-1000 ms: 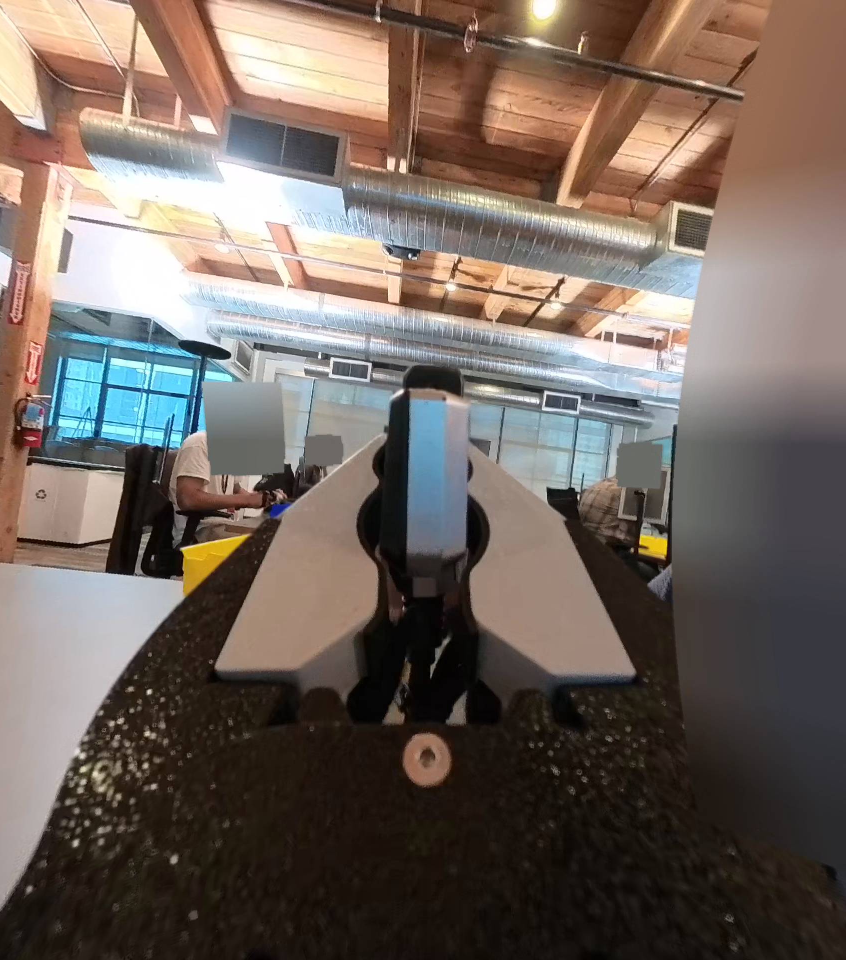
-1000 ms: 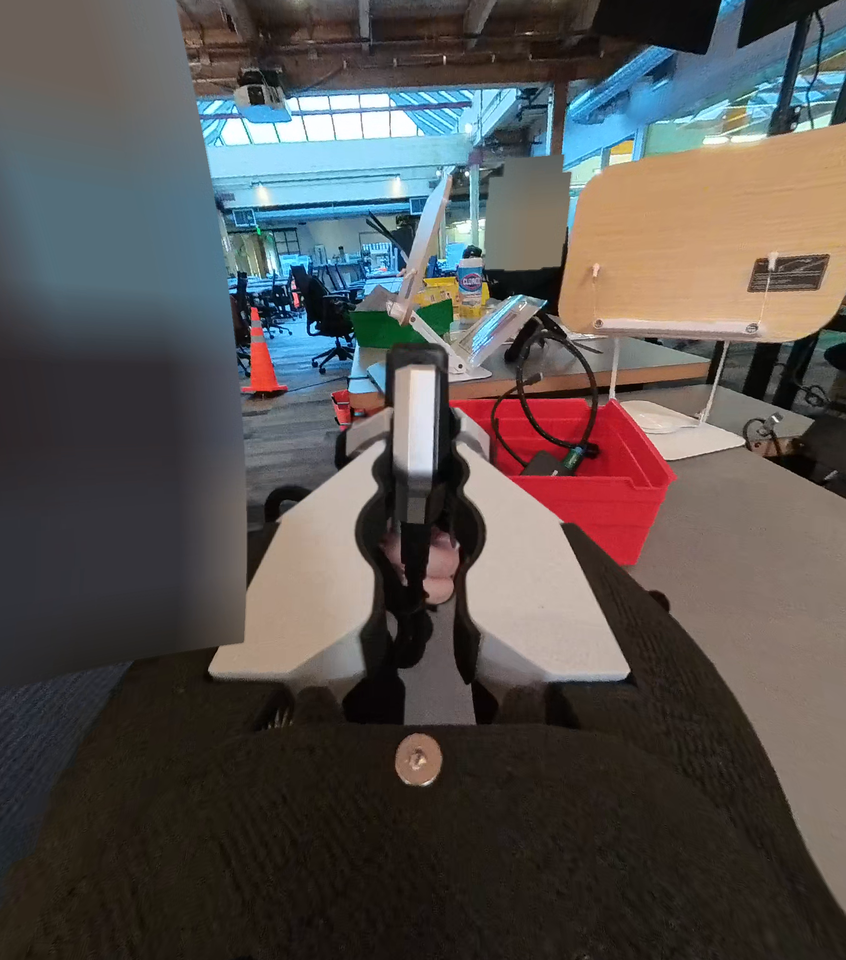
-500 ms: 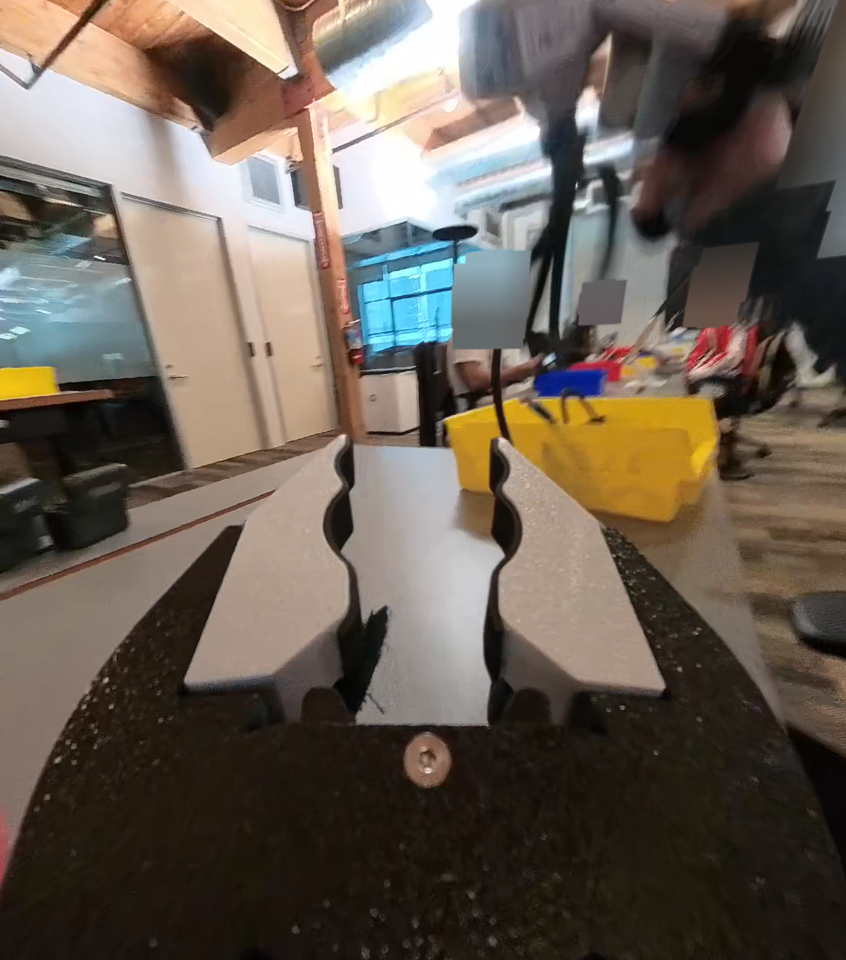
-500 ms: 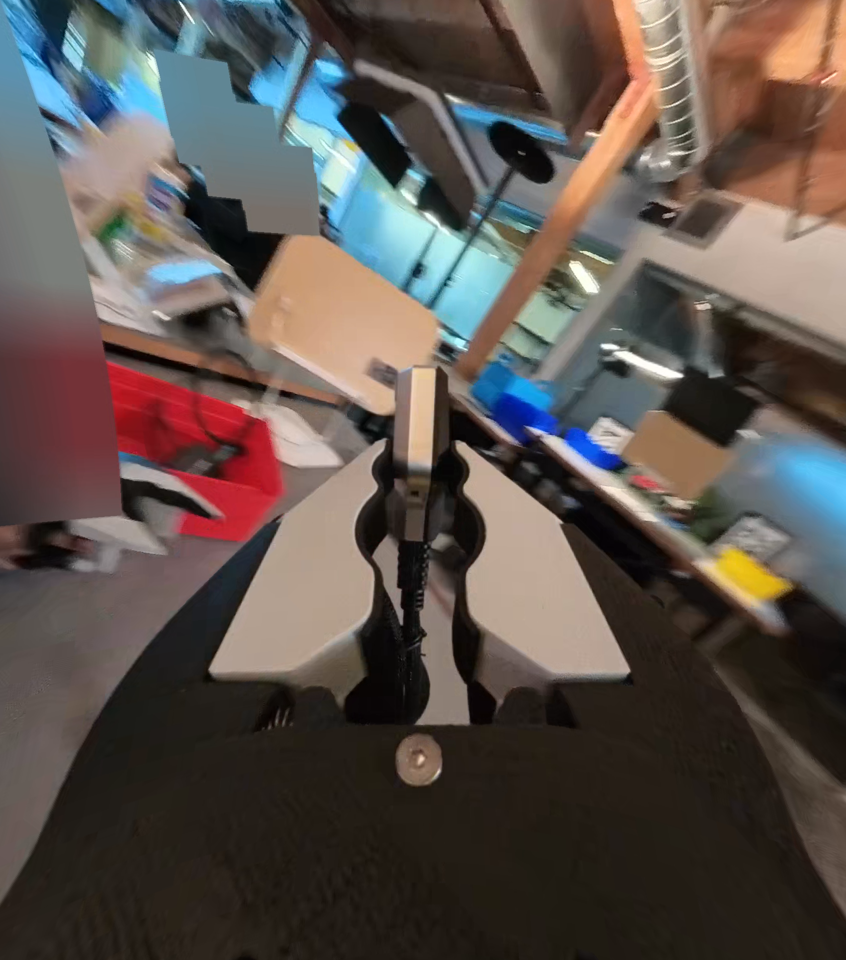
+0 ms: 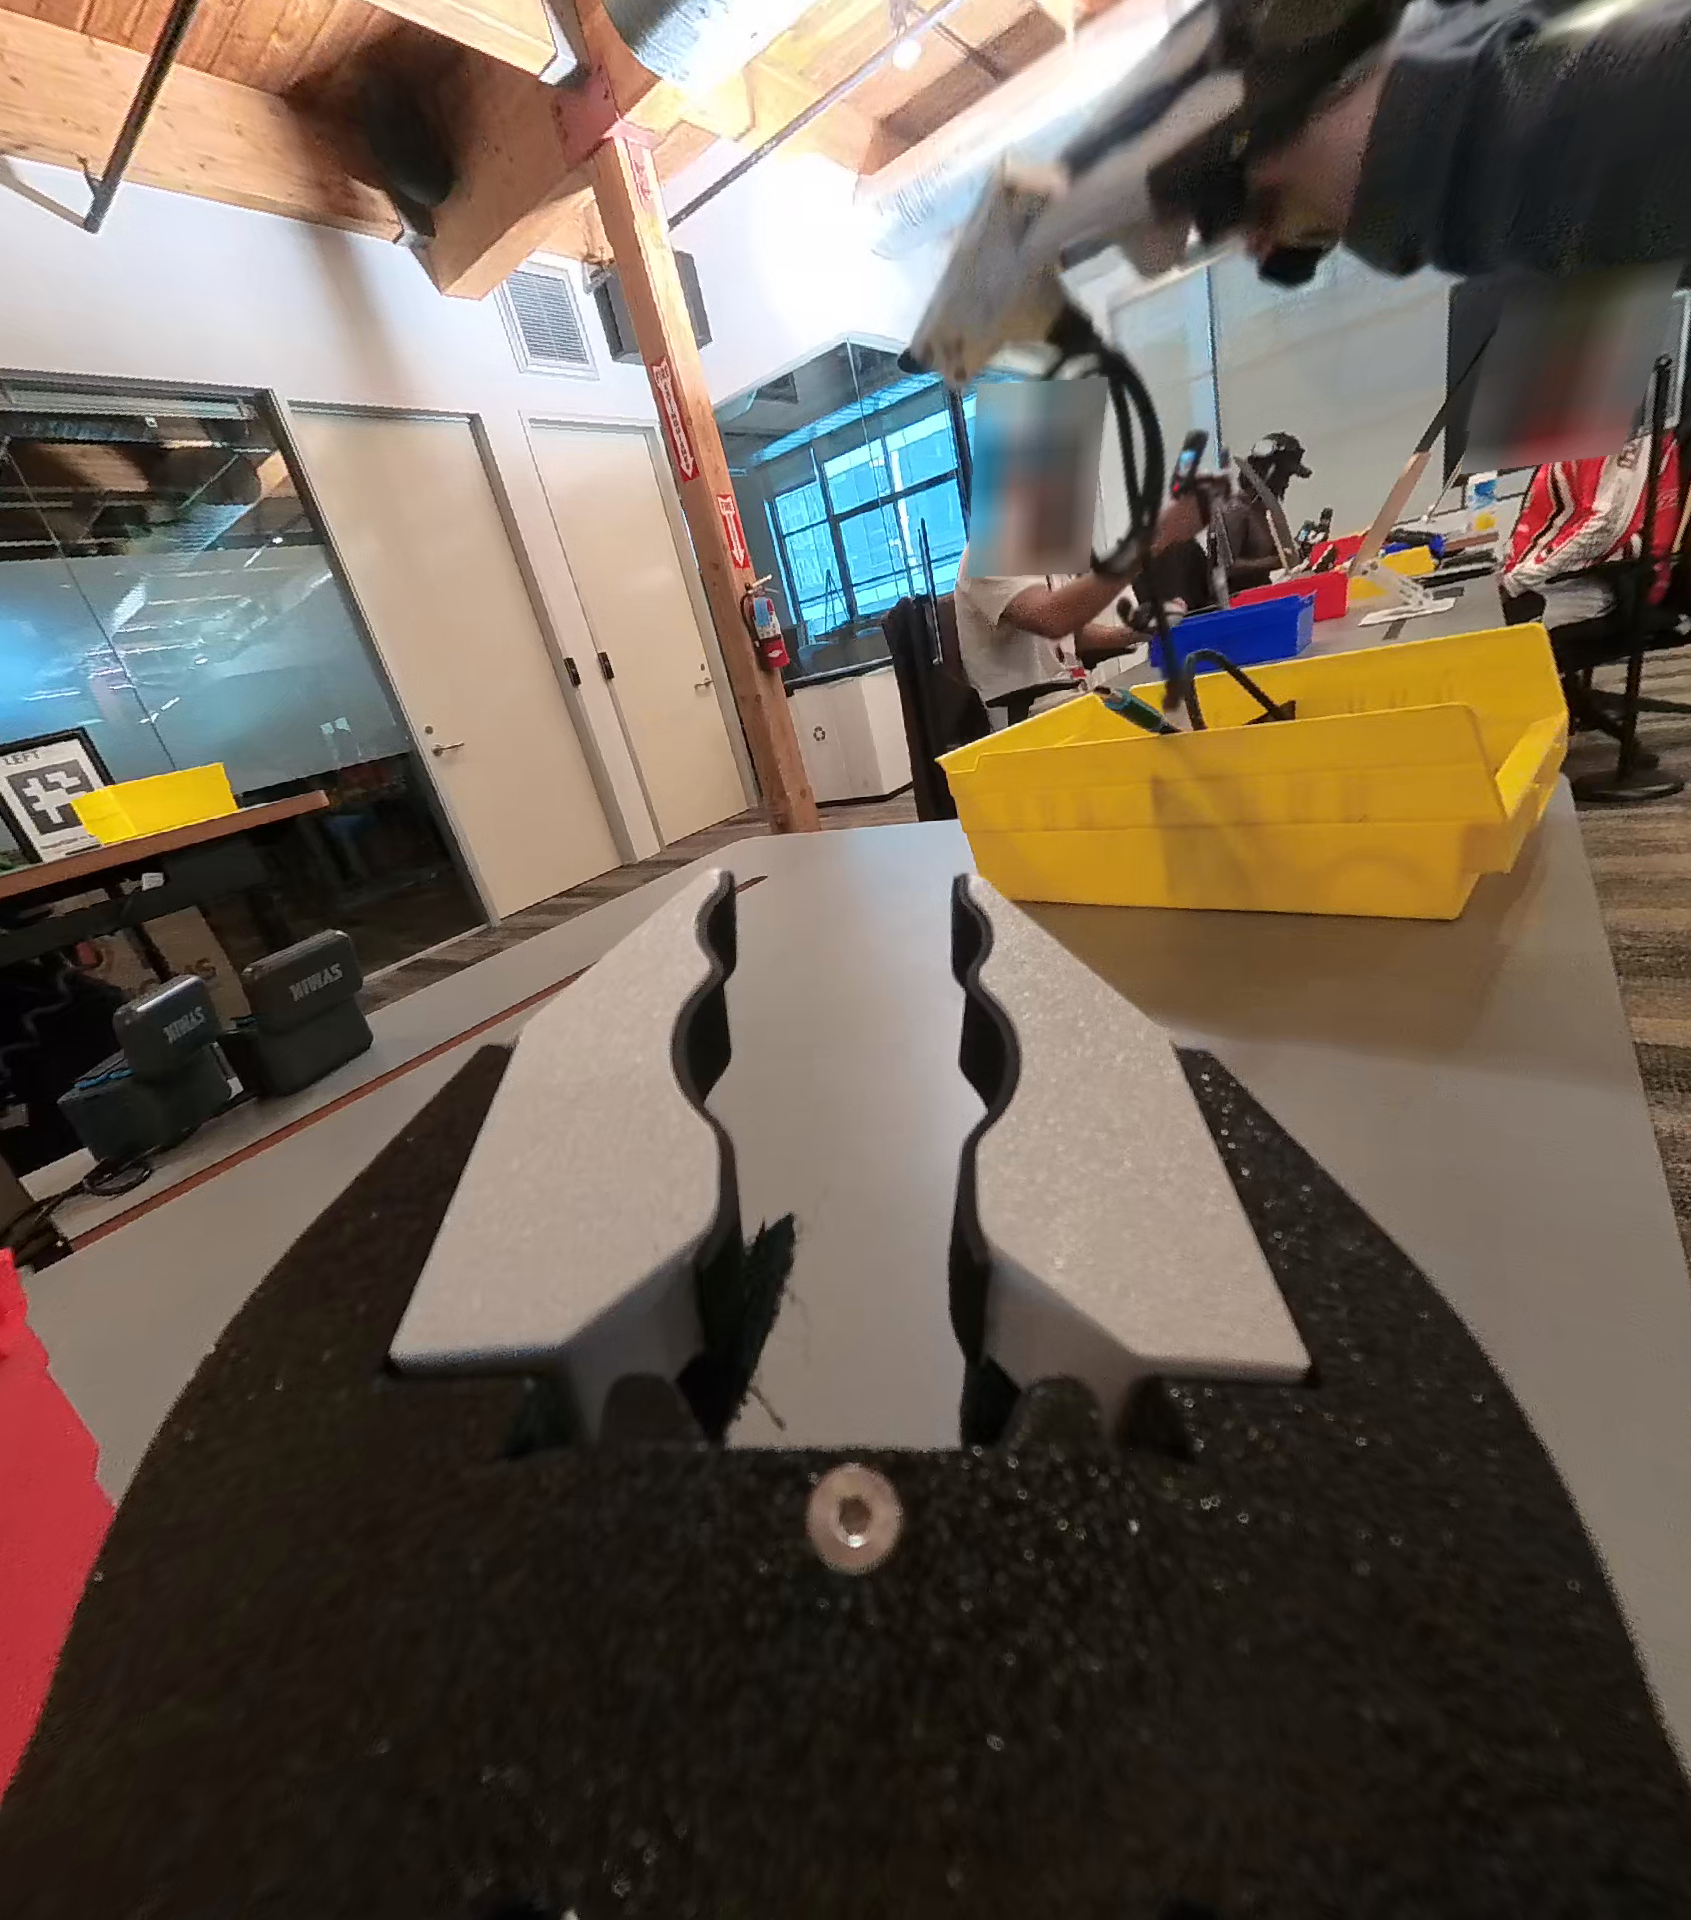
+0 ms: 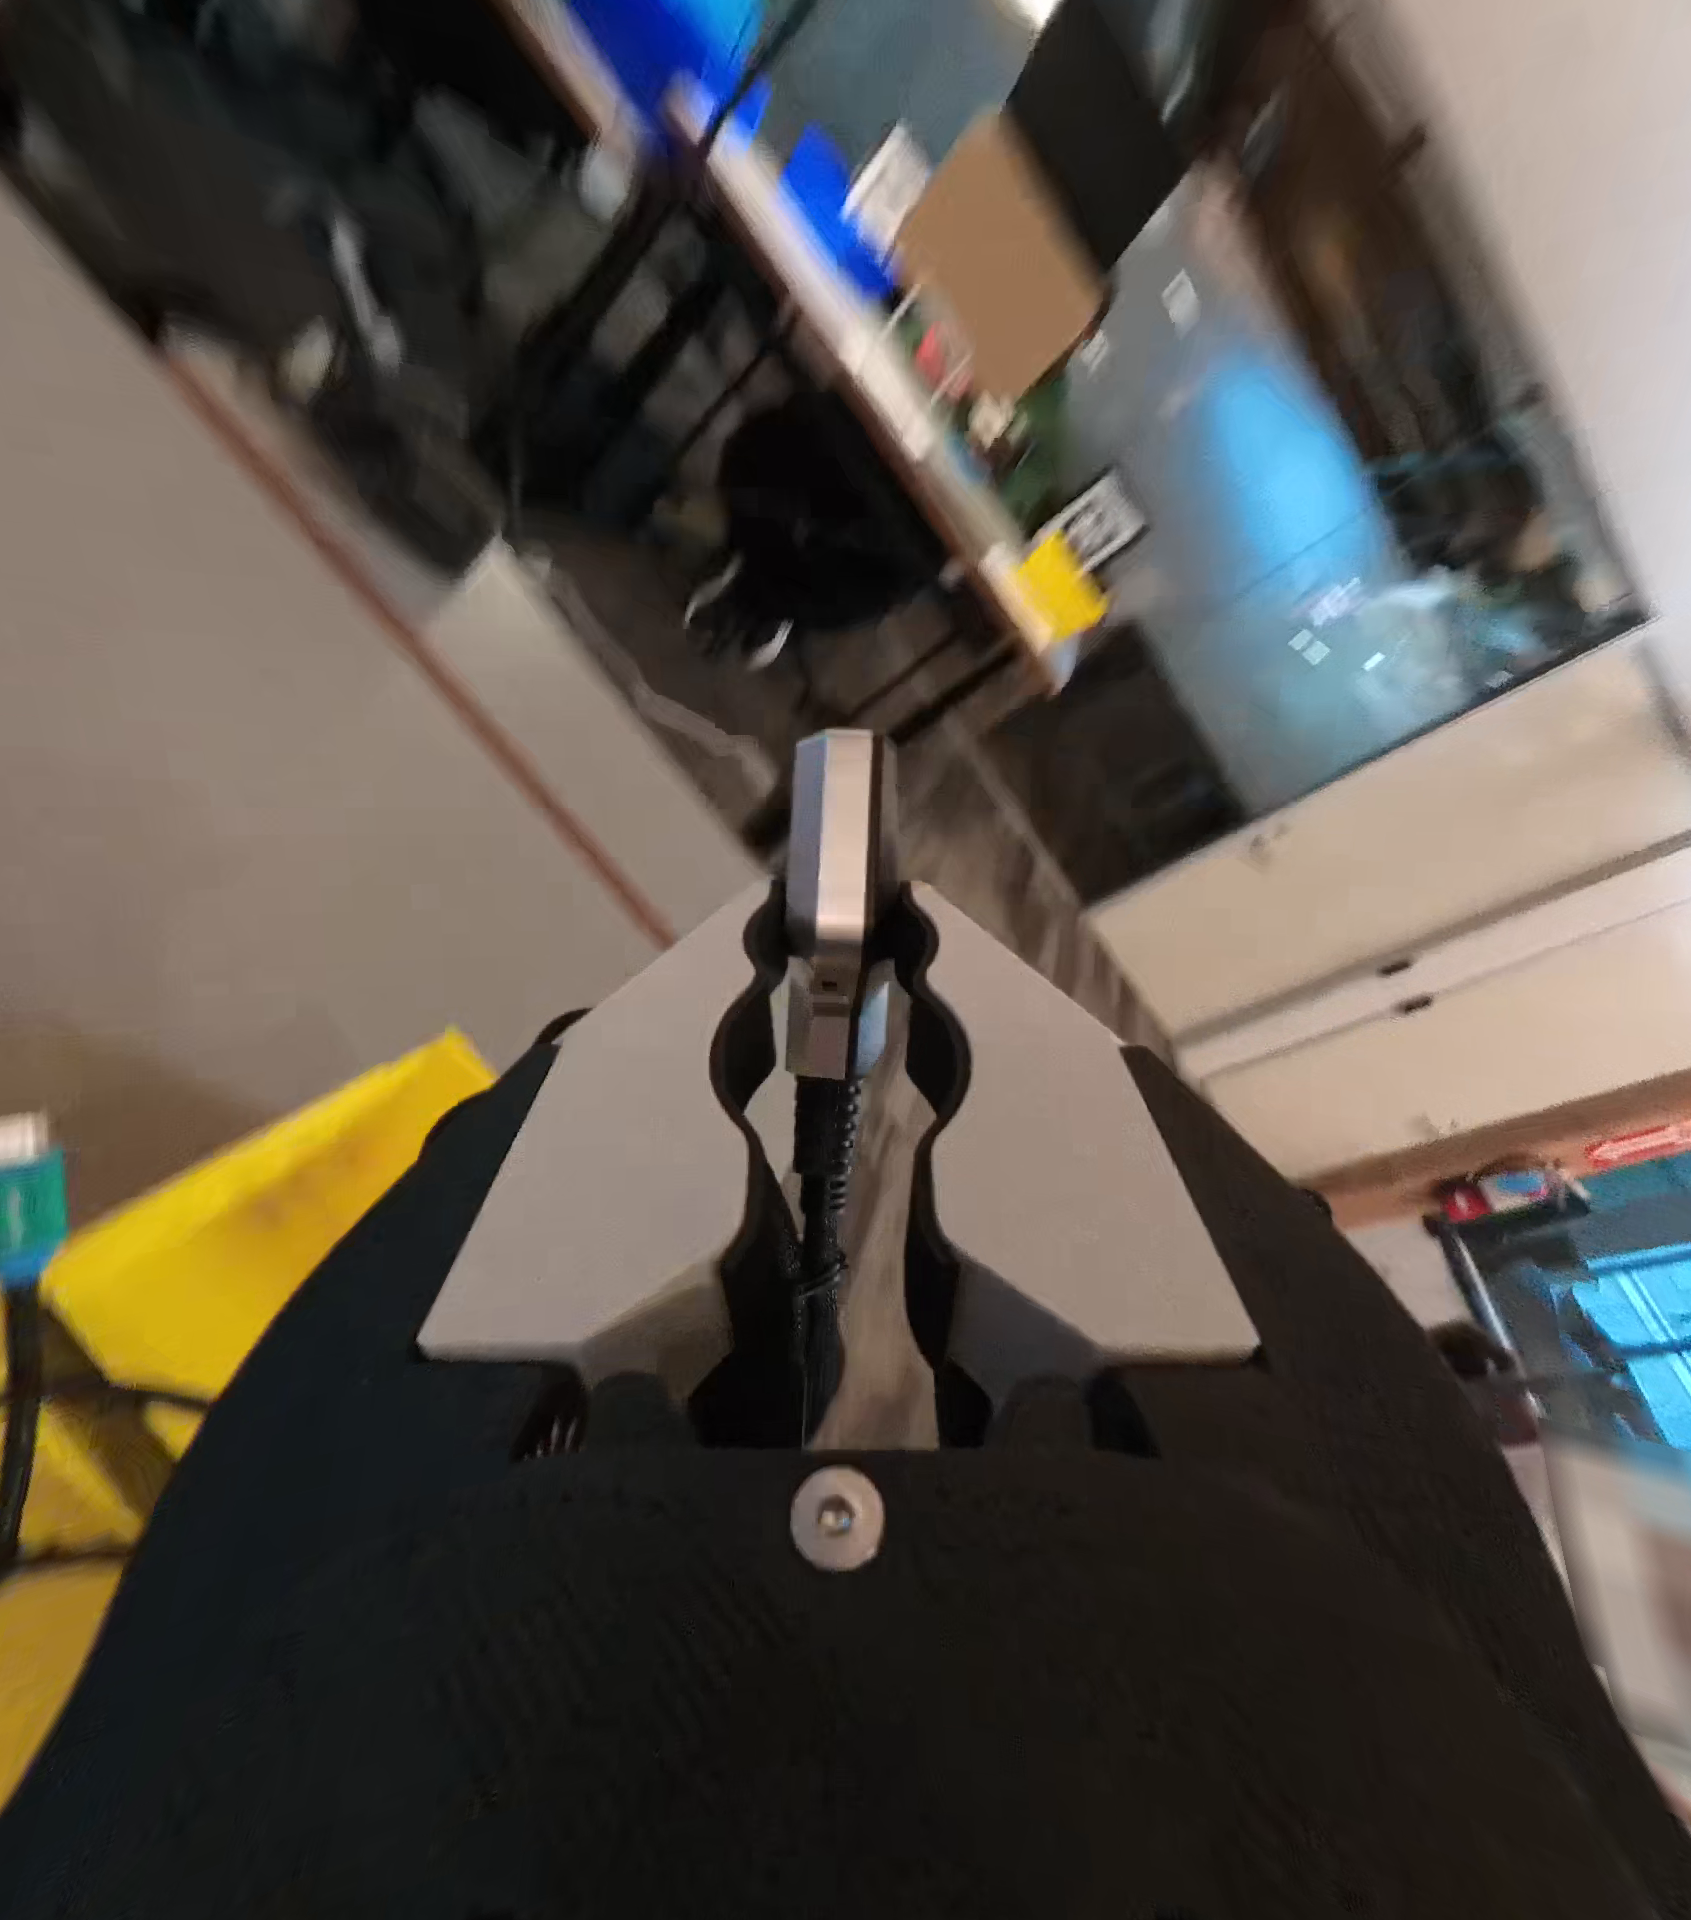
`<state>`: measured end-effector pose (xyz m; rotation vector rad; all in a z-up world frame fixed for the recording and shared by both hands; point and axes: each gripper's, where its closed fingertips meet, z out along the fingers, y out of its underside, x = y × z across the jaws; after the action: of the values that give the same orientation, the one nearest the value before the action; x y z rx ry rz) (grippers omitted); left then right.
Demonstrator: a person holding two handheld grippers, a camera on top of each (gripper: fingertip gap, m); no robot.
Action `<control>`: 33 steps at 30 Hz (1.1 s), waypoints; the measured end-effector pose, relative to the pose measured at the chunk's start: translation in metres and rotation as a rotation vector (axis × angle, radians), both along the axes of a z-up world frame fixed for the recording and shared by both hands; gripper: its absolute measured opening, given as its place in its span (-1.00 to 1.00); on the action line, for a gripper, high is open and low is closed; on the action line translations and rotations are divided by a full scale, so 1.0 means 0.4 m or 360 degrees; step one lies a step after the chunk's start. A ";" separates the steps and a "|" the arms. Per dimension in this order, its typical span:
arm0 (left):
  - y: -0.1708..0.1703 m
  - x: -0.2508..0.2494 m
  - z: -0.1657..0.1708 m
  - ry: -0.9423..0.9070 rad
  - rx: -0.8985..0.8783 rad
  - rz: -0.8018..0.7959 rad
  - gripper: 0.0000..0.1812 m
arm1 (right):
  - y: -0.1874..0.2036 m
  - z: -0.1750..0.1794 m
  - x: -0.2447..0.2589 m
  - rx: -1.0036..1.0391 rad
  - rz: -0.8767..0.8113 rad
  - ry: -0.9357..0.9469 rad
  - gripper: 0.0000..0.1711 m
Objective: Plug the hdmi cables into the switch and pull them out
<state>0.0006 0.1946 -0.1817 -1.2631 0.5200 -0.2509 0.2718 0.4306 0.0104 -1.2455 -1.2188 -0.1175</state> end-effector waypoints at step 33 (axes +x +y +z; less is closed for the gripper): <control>-0.026 0.020 0.005 0.0285 0.0033 0.0165 -0.52 | -0.201 -0.658 0.475 -0.1334 -0.1049 0.0524 -0.66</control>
<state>0.0088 0.1841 -0.1796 -1.2946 0.6064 -0.0453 0.4616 0.3501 -0.2529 -2.2678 -0.5145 0.1353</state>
